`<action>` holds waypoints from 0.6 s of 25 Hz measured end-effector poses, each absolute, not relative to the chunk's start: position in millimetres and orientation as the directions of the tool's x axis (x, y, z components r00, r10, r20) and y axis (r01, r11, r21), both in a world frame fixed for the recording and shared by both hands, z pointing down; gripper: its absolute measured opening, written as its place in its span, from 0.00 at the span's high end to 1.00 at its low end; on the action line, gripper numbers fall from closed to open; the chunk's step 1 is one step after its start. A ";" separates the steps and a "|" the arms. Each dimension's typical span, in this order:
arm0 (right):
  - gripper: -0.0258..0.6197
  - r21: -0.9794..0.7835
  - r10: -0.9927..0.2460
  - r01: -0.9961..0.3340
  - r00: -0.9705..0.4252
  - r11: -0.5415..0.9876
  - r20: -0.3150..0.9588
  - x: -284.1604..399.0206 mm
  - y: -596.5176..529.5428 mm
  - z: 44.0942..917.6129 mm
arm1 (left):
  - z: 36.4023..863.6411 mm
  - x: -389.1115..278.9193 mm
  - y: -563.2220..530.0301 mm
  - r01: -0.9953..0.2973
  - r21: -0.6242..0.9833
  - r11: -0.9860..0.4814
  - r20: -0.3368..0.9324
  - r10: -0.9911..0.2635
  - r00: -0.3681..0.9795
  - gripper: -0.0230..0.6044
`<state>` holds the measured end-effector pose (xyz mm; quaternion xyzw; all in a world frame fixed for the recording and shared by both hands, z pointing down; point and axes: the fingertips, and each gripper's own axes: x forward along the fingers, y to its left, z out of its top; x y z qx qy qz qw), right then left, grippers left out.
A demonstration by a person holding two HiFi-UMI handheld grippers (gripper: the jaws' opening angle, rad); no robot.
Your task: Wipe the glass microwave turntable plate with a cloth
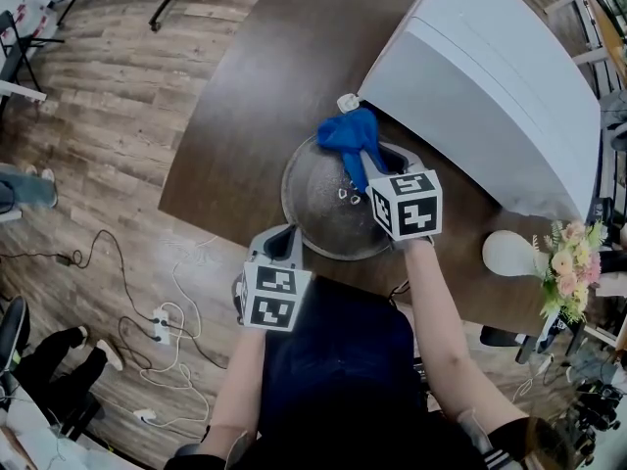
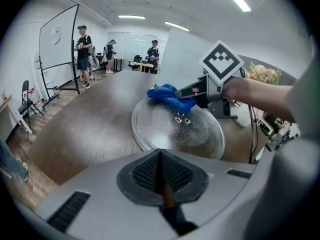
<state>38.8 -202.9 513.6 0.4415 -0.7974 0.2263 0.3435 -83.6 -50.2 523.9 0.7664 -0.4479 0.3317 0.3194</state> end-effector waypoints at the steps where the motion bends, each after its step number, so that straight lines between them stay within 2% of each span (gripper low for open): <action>1: 0.85 -0.047 -0.558 -0.865 -0.363 0.500 0.746 42.5 -205.1 513.0 | 523.7 -83.8 -50.1 -0.899 0.192 -0.393 0.795 -0.475 0.378 0.96; 15: 0.85 -0.005 -0.609 -0.896 -0.307 0.445 0.732 68.2 -214.2 509.9 | 523.3 -83.4 -49.0 -0.905 0.206 -0.372 0.792 -0.479 0.378 0.96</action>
